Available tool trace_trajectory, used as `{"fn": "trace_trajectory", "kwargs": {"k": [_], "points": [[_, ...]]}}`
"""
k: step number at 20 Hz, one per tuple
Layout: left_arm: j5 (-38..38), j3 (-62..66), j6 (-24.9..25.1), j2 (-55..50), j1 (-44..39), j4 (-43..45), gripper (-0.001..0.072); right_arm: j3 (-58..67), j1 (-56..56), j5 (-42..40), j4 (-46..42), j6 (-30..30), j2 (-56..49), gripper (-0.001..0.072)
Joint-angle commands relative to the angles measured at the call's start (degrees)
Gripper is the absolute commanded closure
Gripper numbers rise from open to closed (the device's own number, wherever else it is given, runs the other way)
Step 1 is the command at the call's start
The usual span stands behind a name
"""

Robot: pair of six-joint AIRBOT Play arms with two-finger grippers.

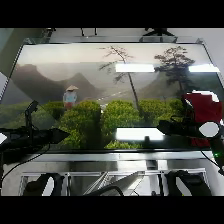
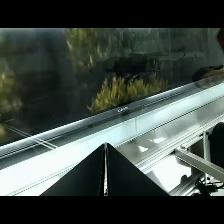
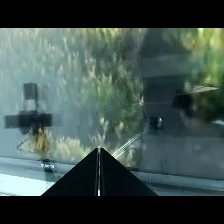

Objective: Fold the shirts.

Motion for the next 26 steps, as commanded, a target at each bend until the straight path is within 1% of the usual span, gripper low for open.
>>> {"fn": "trace_trajectory", "kwargs": {"k": [1, 12, 16, 18, 19, 20, 21, 22, 23, 26], "points": [[-0.02, -0.02, -0.11, 0.04, -0.02, 0.02, 0.0695, -0.02, 0.07, 0.02, 0.0, 0.02, 0.04, 0.0692], [0.57, 0.0, -0.15, 0.04, -0.02, 0.04, 0.0695, -0.02, 0.07, 0.02, 0.0, 0.02, 0.04, 0.0692], [2.89, 0.52, -3.06, 0.04, 0.33, 0.57, 0.0695, -0.02, 0.07, 0.02, 0.0, 0.02, 0.04, 0.0693], [3.93, 4.11, -6.56, 0.04, 2.58, 6.01, 0.0692, -0.02, 0.07, 0.0, 0.0, 0.02, 0.04, 0.0692], [3.89, 6.8, -8.28, 0.04, 4.52, 9.92, 0.0393, -0.02, 0.07, 0.02, 0.0, 0.02, 0.04, 0.0692], [4.04, 9.46, -11.23, 0.04, 6.71, 14.32, 0.0013, -0.02, 0.07, 0.02, 0.0, 0.02, 0.04, 0.0692], [4.07, 12.26, -13.22, 0.04, 9.57, 18.8, 0.0016, -0.02, 0.07, 0.02, 0.0, 0.02, 0.04, 0.0692], [4.15, 14.6, -13.46, 0.04, 12.83, 22.91, 0.0016, -0.02, 0.07, 0.02, 0.0, 0.02, 0.04, 0.0692], [4.63, 16.44, -15.02, 0.04, 16.81, 27.61, 0.0016, -0.02, 0.07, 0.02, 0.0, 0.02, 0.04, 0.0692], [5.6, 18.71, -17.4, -1.27, 29.51, 41.27, 0.0017, -0.02, 0.07, 0.0, 0.0, 0.02, 0.04, 0.0692]]}}
